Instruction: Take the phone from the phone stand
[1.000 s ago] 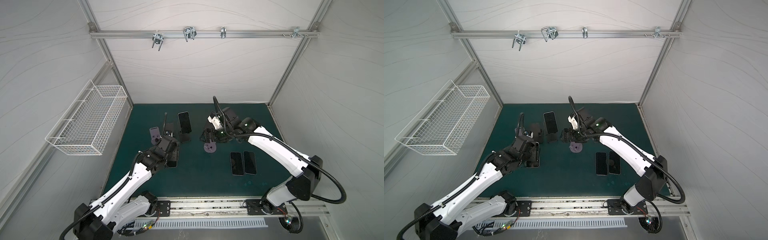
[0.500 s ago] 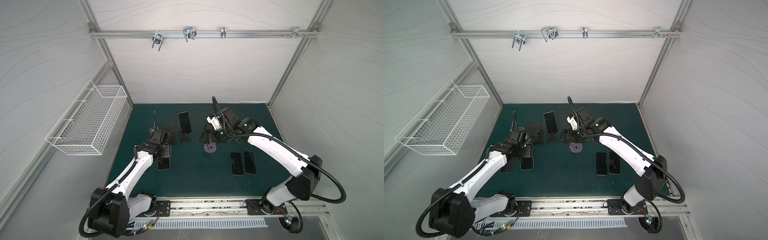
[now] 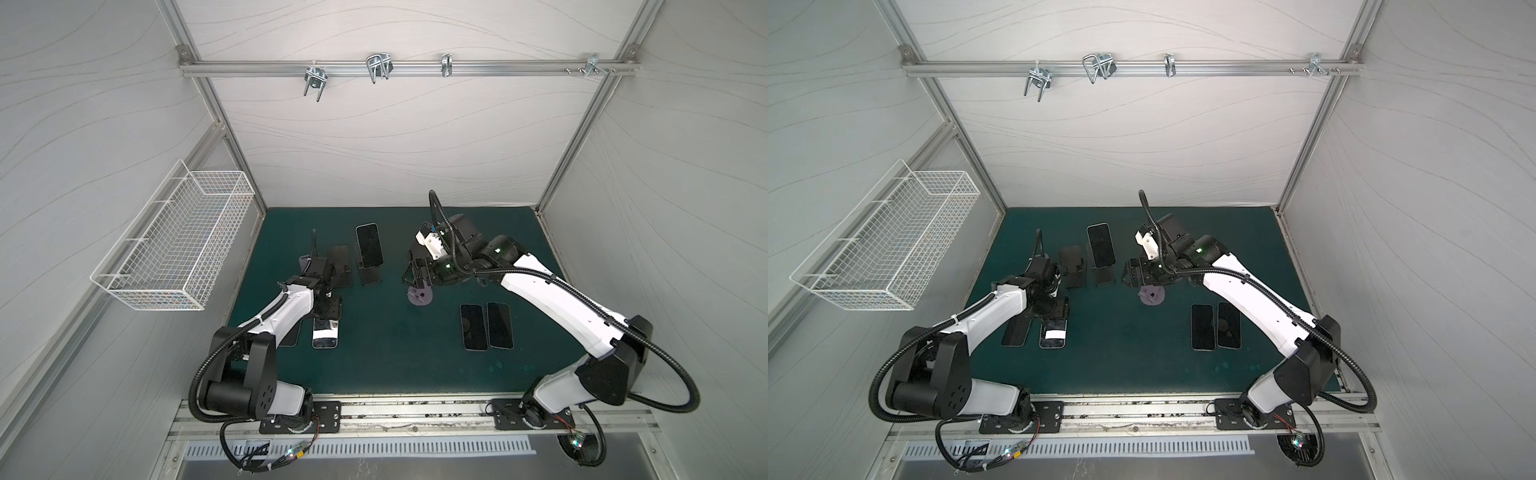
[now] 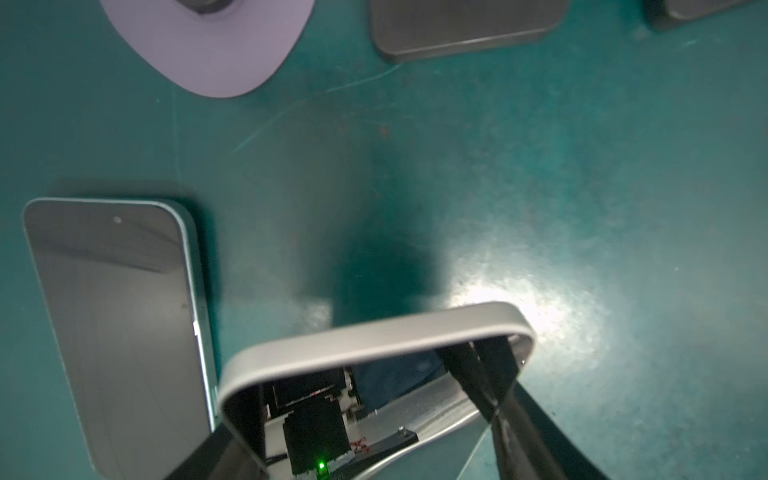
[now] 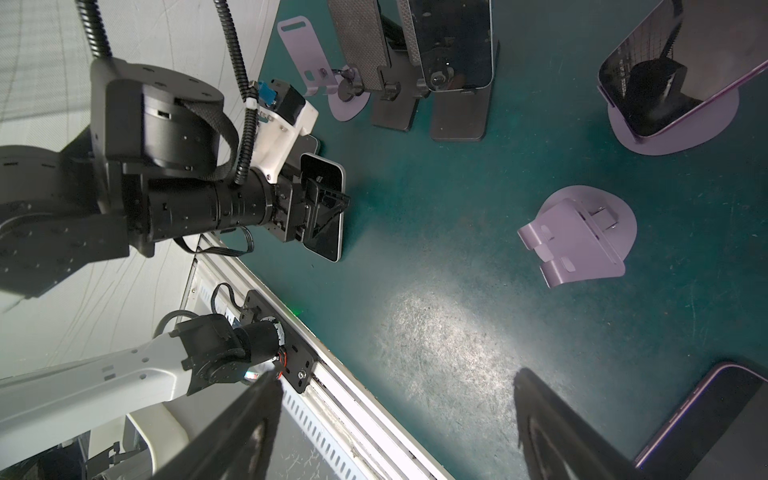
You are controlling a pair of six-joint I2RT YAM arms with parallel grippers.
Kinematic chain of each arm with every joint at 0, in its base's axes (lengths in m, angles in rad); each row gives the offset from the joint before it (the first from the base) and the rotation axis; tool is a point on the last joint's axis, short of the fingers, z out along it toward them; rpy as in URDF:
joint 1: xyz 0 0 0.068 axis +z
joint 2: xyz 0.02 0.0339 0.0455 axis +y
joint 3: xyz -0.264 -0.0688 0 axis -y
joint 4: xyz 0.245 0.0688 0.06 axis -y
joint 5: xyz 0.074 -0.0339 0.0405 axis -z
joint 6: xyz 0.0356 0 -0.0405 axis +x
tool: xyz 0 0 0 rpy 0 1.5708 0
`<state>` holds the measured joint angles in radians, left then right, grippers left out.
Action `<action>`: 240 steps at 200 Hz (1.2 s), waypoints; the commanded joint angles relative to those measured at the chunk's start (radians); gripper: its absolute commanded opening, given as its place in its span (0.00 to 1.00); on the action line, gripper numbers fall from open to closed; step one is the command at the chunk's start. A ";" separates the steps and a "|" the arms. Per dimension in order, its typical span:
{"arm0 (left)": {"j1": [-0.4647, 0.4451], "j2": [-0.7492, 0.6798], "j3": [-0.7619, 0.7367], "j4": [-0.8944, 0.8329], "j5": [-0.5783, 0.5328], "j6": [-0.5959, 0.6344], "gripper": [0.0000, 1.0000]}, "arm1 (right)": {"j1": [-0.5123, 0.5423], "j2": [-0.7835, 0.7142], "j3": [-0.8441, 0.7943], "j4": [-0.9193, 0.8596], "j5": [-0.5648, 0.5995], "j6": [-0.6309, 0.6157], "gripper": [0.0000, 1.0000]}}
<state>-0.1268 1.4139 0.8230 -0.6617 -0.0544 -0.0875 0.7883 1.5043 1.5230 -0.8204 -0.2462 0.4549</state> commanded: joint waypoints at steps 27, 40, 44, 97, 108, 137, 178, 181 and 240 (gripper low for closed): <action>0.066 0.051 0.082 -0.049 0.019 0.104 0.61 | -0.021 -0.029 0.021 -0.023 -0.019 -0.025 0.88; 0.081 0.075 0.093 -0.061 0.012 0.123 0.61 | -0.023 -0.028 0.025 -0.024 -0.022 -0.025 0.88; 0.086 0.082 0.096 -0.065 0.009 0.128 0.61 | -0.024 -0.027 0.025 -0.026 -0.024 -0.027 0.88; 0.122 0.115 0.102 -0.053 0.008 0.167 0.62 | -0.026 -0.024 0.052 -0.048 -0.025 -0.041 0.87; 0.122 0.128 0.097 -0.042 0.001 0.174 0.62 | -0.027 -0.027 0.052 -0.053 -0.028 -0.042 0.87; 0.122 0.164 0.105 -0.028 0.013 0.174 0.63 | -0.026 -0.034 0.050 -0.062 -0.022 -0.045 0.87; 0.122 0.219 0.127 -0.032 -0.031 0.161 0.64 | -0.027 -0.049 0.045 -0.065 -0.026 -0.048 0.87; 0.122 0.220 0.128 -0.031 -0.033 0.160 0.64 | -0.027 -0.050 0.045 -0.065 -0.025 -0.050 0.88; 0.122 0.241 0.128 -0.017 -0.049 0.132 0.67 | -0.028 -0.052 0.047 -0.067 -0.023 -0.053 0.88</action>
<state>-0.0090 1.6321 0.9188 -0.6979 -0.0700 0.0490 0.7650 1.4761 1.5558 -0.8597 -0.2626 0.4179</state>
